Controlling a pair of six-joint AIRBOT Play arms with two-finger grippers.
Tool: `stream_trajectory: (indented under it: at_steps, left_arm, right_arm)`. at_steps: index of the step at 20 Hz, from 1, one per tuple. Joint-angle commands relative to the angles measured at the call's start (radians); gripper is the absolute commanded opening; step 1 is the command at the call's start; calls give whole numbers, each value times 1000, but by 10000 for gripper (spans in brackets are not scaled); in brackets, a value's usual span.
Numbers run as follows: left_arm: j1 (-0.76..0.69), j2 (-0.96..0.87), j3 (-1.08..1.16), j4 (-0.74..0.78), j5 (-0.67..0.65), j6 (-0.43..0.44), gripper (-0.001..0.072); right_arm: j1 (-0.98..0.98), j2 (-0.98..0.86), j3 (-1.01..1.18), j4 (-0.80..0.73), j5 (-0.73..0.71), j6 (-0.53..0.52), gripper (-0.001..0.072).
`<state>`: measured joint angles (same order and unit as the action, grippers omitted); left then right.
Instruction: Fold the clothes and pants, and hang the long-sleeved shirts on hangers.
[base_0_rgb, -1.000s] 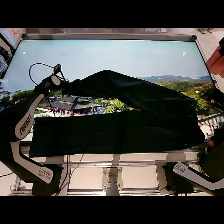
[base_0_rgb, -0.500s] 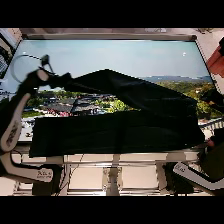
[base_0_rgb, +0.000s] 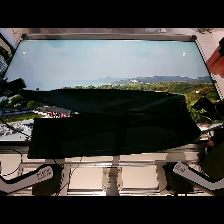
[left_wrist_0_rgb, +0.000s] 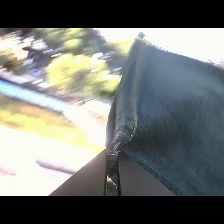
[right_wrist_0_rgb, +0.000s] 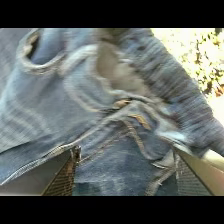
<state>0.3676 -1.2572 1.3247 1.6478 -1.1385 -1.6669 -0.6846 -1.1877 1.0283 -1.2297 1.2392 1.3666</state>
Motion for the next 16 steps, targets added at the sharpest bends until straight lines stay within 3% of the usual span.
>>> stream_trajectory:
  at_steps: [1, 5, 7, 10, 11, 12, 13, 16]
  left_arm:
    - [36, 13, 0, 26, -48, 7, 22]
    - [36, -13, 0, 28, -49, 7, 22]
    - [37, -38, 0, 29, -69, 7, 23]
    - [54, -103, 0, 54, -172, 8, 32]
    - [62, -121, 0, 63, -202, 21, 117]
    - [79, -134, 0, 62, -217, 32, 312]
    - [97, -136, 0, 62, -216, 32, 414]
    - [145, -128, 0, 61, -172, 37, 431]
  right_arm:
    - [1, 0, -10, 3, -27, 0, 657]
    - [38, 0, -10, 5, -157, -45, 646]
    - [89, -16, -3, 5, -237, -45, 566]
    - [153, -98, 58, 4, -258, -24, 548]
    - [164, -132, 86, 3, -245, -11, 548]
    - [170, -163, 114, 3, -226, -6, 548]
    - [174, -185, 135, 0, -212, 5, 548]
    - [174, -220, 173, -2, -203, 9, 549]
